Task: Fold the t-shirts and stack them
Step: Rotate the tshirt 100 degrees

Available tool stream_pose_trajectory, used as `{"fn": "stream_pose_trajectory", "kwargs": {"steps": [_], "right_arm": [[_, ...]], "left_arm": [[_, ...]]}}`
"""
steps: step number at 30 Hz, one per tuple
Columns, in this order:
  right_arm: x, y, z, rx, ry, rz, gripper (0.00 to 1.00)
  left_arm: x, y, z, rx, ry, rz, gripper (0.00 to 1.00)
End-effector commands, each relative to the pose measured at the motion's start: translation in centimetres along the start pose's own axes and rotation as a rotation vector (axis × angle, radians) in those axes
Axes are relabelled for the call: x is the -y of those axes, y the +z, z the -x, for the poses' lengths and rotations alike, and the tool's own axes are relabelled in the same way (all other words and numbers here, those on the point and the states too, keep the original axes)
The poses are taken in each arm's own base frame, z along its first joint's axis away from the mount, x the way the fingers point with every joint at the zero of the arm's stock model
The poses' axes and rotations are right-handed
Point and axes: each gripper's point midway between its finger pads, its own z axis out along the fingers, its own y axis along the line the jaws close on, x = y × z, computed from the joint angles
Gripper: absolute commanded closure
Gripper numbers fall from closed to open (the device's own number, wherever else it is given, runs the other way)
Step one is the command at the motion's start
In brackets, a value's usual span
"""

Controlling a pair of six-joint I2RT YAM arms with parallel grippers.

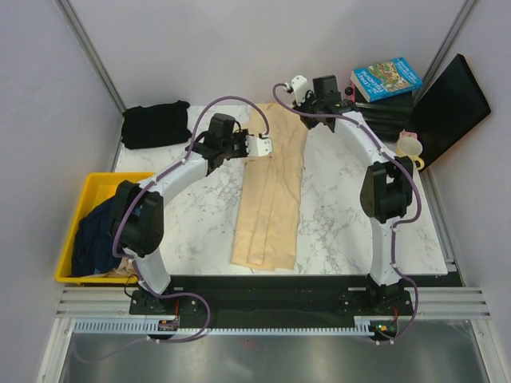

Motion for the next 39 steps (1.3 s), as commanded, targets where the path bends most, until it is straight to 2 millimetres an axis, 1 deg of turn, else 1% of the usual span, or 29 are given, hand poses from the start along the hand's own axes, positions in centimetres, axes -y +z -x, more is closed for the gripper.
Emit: {"fn": "stream_pose_trajectory", "kwargs": {"steps": [1, 2, 3, 4, 5, 6, 7, 8, 9, 10, 11, 13, 15, 16, 19, 20, 23, 26, 28, 30, 34, 36, 39], "right_arm": [[-9.2, -1.6, -8.6, -0.239, 0.072, 0.391, 1.00], [-9.9, -1.6, -8.9, -0.240, 0.080, 0.418, 1.00], [-10.2, -1.6, -9.2, -0.243, 0.087, 0.432, 1.00], [-10.7, -1.4, -9.9, -0.257, 0.095, 0.447, 1.00], [-11.0, -1.4, -10.0, -0.255, 0.106, 0.471, 1.00], [-11.2, -1.4, -10.0, -0.251, 0.110, 0.483, 1.00], [-11.3, -1.0, -10.2, -0.251, 0.114, 0.495, 1.00], [-11.4, -1.1, -10.1, -0.249, 0.120, 0.511, 1.00], [-11.5, -0.9, -10.1, -0.246, 0.125, 0.520, 1.00], [-11.3, -0.6, -10.3, -0.246, 0.131, 0.522, 1.00], [-11.3, -0.4, -10.3, -0.248, 0.134, 0.525, 1.00], [-11.0, 0.0, -10.5, -0.244, 0.144, 0.529, 1.00], [-10.9, 0.2, -10.6, -0.246, 0.152, 0.528, 1.00], [-10.9, 0.3, -10.7, -0.249, 0.154, 0.529, 1.00], [-11.1, 0.5, -11.1, -0.255, 0.156, 0.535, 1.00], [-11.1, 0.5, -11.2, -0.257, 0.156, 0.536, 1.00], [-11.1, 0.8, -11.7, -0.262, 0.159, 0.541, 1.00], [-11.4, 1.1, -11.8, -0.263, 0.168, 0.551, 1.00], [-11.5, 1.2, -11.8, -0.261, 0.174, 0.556, 1.00], [-11.5, 1.3, -11.6, -0.255, 0.178, 0.559, 1.00], [-11.5, 1.7, -11.6, -0.256, 0.190, 0.561, 1.00], [-11.5, 1.8, -11.5, -0.253, 0.189, 0.558, 1.00], [-11.5, 2.0, -11.7, -0.257, 0.198, 0.558, 1.00]], "left_arm": [[4.7, 0.2, 3.8, 0.183, -0.036, -0.198, 0.98], [4.3, 0.5, 4.5, 0.206, -0.045, -0.199, 0.98], [4.9, 1.3, 4.6, 0.217, -0.077, -0.223, 0.98], [4.0, 1.6, 5.9, 0.260, -0.093, -0.223, 0.98], [4.0, 2.0, 6.4, 0.278, -0.114, -0.234, 0.98], [4.5, 2.7, 6.5, 0.287, -0.145, -0.263, 0.98], [3.9, 2.7, 8.0, 0.338, -0.146, -0.273, 0.98], [4.1, 2.7, 8.5, 0.356, -0.148, -0.293, 0.98], [4.7, 3.0, 9.3, 0.393, -0.152, -0.325, 0.98], [4.7, 3.1, 10.1, 0.417, -0.145, -0.333, 0.98], [5.0, 3.2, 10.5, 0.432, -0.141, -0.349, 0.98], [6.5, 3.7, 11.4, 0.459, -0.112, -0.394, 0.98], [7.3, 4.0, 11.9, 0.470, -0.087, -0.419, 0.98], [8.1, 4.6, 12.1, 0.469, -0.080, -0.440, 0.98], [8.9, 5.6, 12.4, 0.458, -0.070, -0.460, 0.98], [9.5, 6.2, 12.3, 0.453, -0.072, -0.472, 0.98], [10.6, 7.2, 11.8, 0.428, -0.040, -0.472, 0.98], [11.6, 8.1, 10.5, 0.382, 0.016, -0.453, 0.98], [12.0, 8.8, 9.1, 0.328, 0.026, -0.437, 0.98], [11.5, 9.3, 8.5, 0.302, 0.041, -0.403, 0.98], [11.9, 10.0, 7.7, 0.283, 0.067, -0.386, 0.98], [11.6, 10.3, 7.5, 0.275, 0.078, -0.366, 0.98], [11.9, 10.8, 6.9, 0.261, 0.109, -0.353, 0.98]]}}
